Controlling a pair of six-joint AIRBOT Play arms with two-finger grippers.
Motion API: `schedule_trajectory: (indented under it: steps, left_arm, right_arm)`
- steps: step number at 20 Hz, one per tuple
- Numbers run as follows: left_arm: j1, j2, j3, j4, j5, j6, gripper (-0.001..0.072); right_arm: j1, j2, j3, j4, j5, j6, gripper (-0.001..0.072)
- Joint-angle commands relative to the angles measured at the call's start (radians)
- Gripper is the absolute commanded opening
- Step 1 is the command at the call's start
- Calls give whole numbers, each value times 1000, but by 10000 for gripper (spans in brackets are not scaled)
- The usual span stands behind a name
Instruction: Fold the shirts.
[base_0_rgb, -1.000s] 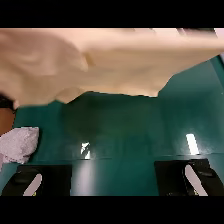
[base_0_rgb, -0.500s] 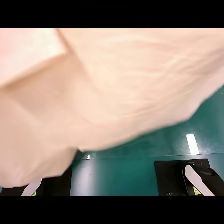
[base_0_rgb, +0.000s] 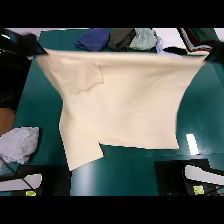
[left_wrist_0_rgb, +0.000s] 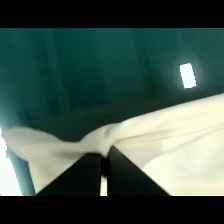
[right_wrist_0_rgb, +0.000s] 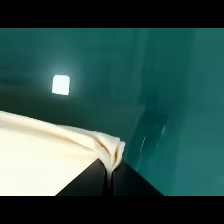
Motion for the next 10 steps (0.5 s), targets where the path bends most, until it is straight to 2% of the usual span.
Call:
schedule_trajectory:
  steps: [1, 3, 5, 8, 10]
  left_arm:
    - [-36, -129, -175, 14, 200, 1, 24]
    - [-54, -147, -253, 13, 394, 10, 24]
    - [-53, -171, -256, 13, 503, 8, 24]
    - [-51, -185, -254, 18, 594, 9, 24]
    - [-51, -187, -254, 24, 570, 19, 25]
  right_arm:
    - [38, -56, -284, 3, -241, -16, 12]
    - [40, -114, -320, 14, -333, -16, 12]
    - [40, -199, -259, 12, -340, -16, 12]
    - [55, -295, -125, 10, -353, -15, 13]
    - [70, -318, -56, 8, -340, -16, 13]
